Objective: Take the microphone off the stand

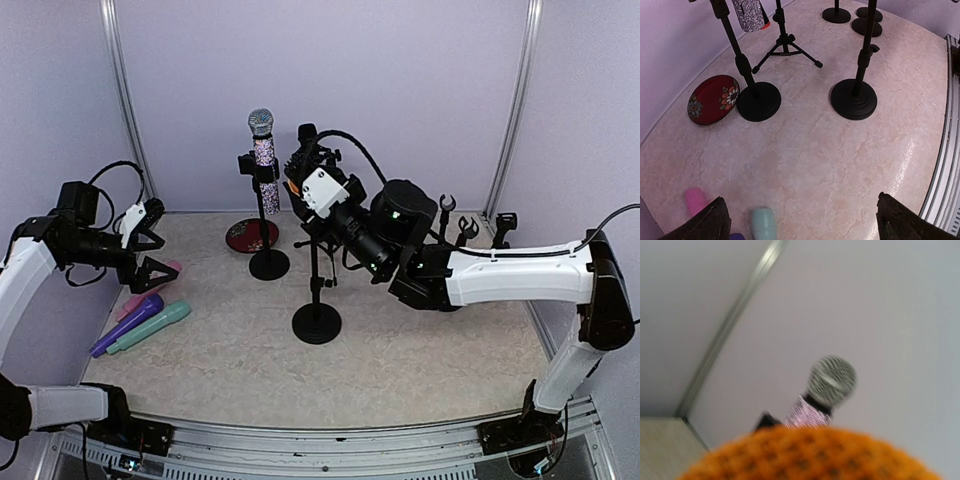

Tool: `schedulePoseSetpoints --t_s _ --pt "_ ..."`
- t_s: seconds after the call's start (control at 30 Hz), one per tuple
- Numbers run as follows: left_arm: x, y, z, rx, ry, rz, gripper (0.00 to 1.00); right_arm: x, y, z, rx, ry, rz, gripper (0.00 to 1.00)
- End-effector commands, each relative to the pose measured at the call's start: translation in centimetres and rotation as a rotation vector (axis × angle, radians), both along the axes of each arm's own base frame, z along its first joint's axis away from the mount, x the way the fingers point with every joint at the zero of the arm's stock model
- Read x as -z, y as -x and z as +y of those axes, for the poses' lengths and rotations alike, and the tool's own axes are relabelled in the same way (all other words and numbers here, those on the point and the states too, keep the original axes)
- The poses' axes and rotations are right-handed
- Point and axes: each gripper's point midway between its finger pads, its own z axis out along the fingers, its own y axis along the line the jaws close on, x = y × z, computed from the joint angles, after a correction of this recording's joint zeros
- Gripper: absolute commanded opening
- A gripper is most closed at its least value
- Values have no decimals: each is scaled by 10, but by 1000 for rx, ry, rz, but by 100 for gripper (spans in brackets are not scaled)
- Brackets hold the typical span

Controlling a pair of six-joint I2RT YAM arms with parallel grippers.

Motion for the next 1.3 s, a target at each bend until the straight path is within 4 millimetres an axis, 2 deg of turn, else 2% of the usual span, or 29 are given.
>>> schedulePoseSetpoints --t_s 0.0,0.17,0.3,0.33,0.4,0.57,0.63,0.67,0.73,0.97,1.13,1.27 --pt "-8 -2 -11 5 81 10 99 -66 26 5 -133 -274 -110 0" --pt "-6 1 -22 28 115 31 99 -56 31 23 -211 -294 -108 0" --pt "-2 3 -37 59 136 43 99 -43 35 27 -248 -281 -79 0" --pt "-2 2 -42 67 143 37 99 -40 36 26 -250 -273 -72 7" --pt "-3 -1 -53 86 158 32 99 -37 37 20 -244 -279 -55 30" --pt "-8 -12 -92 147 180 34 96 -34 37 4 -220 -285 2 65" --pt "-11 -18 -110 171 187 33 93 -35 38 -2 -227 -293 28 87" --pt "-12 -21 -117 174 193 40 92 -35 40 -3 -231 -293 42 93" --pt "-14 -27 -131 184 210 53 90 -32 42 -3 -232 -277 71 100" --pt "-38 -44 -167 203 294 64 82 -35 54 2 -188 -233 108 98" --pt "-47 -39 -185 230 341 77 75 -35 51 9 -169 -214 148 83" --pt "-46 -35 -199 229 351 101 69 -30 51 13 -154 -194 167 62"
